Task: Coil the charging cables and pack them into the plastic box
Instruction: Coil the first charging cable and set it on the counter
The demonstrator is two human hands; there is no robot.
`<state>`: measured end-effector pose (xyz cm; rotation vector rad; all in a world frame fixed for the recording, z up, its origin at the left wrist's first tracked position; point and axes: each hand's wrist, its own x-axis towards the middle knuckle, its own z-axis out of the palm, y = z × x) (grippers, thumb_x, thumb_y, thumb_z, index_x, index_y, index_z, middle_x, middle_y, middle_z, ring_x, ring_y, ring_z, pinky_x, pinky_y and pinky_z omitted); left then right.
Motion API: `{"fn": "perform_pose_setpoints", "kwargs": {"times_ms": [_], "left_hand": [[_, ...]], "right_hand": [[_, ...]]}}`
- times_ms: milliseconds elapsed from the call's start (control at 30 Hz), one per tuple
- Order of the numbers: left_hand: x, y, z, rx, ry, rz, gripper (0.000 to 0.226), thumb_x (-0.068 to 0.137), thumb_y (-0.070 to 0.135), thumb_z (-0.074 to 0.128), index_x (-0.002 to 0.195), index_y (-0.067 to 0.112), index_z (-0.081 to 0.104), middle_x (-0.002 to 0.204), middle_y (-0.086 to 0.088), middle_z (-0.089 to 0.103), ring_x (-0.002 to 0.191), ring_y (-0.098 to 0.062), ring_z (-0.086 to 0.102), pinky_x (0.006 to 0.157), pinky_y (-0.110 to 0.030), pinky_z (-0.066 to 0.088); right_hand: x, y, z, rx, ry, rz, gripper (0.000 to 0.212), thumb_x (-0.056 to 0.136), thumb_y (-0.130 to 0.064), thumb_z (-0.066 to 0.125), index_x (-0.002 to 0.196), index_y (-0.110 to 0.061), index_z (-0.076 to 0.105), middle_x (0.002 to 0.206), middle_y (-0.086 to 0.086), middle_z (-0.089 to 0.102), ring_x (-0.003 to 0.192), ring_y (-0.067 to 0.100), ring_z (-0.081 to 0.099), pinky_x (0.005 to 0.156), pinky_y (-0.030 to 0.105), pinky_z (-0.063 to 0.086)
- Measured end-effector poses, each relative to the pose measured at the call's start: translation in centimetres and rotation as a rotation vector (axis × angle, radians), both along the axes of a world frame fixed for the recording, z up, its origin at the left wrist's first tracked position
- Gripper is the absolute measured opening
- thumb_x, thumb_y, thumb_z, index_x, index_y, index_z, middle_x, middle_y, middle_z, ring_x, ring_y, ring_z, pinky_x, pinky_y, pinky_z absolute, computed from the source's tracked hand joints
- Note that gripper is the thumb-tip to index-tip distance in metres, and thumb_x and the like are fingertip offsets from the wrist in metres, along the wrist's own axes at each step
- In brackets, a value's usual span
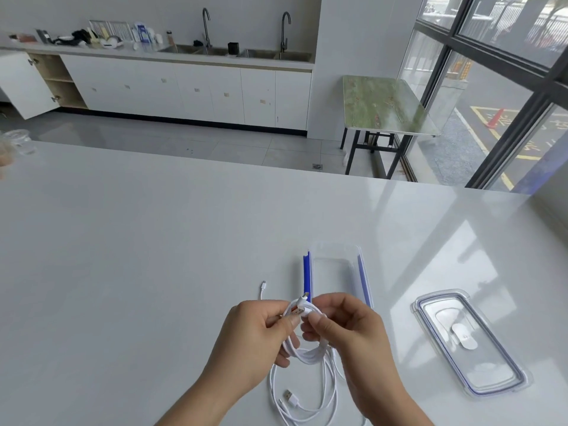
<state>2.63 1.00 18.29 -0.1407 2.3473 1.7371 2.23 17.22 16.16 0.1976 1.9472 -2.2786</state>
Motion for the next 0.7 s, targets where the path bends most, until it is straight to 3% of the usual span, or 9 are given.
{"fn": "perform_pose_setpoints", "kwargs": {"times_ms": [100,267,500,700], "left_hand": [[-0.1,-0.2,-0.2,-0.097,0.038,-0.020,0.026,0.096,0.019,0.060,0.079,0.027,0.077,0.063,-0.002,0.069,0.050,-0.011,0.060,0.052,-0.026,0.057],[0.0,-0.6,0.0,0.168,-0.084,0.045,0.023,0.096,0.012,0.060,0.087,0.020,0.080,0.061,-0.001,0.067,0.056,-0.017,0.058,0.055,-0.032,0.057],[0.4,-0.7,-0.5,0.293,-0.128,0.093,0.018,0.093,0.013,0.063,0.089,0.015,0.080,0.064,-0.007,0.067,0.060,-0.019,0.060,0.057,-0.033,0.055],[0.5,-0.9,-1.1,0.332,-0.146,0.109,0.021,0.093,0.009,0.061,0.091,0.016,0.080,0.067,-0.009,0.066,0.064,-0.020,0.060,0.060,-0.036,0.056]], "right_hand": [[0.0,-0.6,-0.2,0.054,0.015,0.007,0.021,0.085,-0.001,0.075,0.101,-0.008,0.064,0.077,0.020,0.074,0.067,0.025,0.070,0.071,0.036,0.057],[-1.0,0.1,0.2,0.065,-0.014,0.143,0.017,0.085,-0.008,0.077,0.100,-0.012,0.069,0.082,0.020,0.076,0.072,0.026,0.069,0.077,0.040,0.055],[-0.6,0.7,-1.0,-0.002,-0.079,0.217,0.036,0.077,-0.023,0.079,0.110,-0.012,0.068,0.099,0.023,0.074,0.082,0.031,0.073,0.082,0.041,0.056],[-0.3,0.5,-2.1,-0.101,-0.117,0.186,0.014,0.090,-0.007,0.068,0.099,-0.002,0.077,0.088,0.017,0.070,0.076,0.027,0.065,0.072,0.034,0.054]]}}
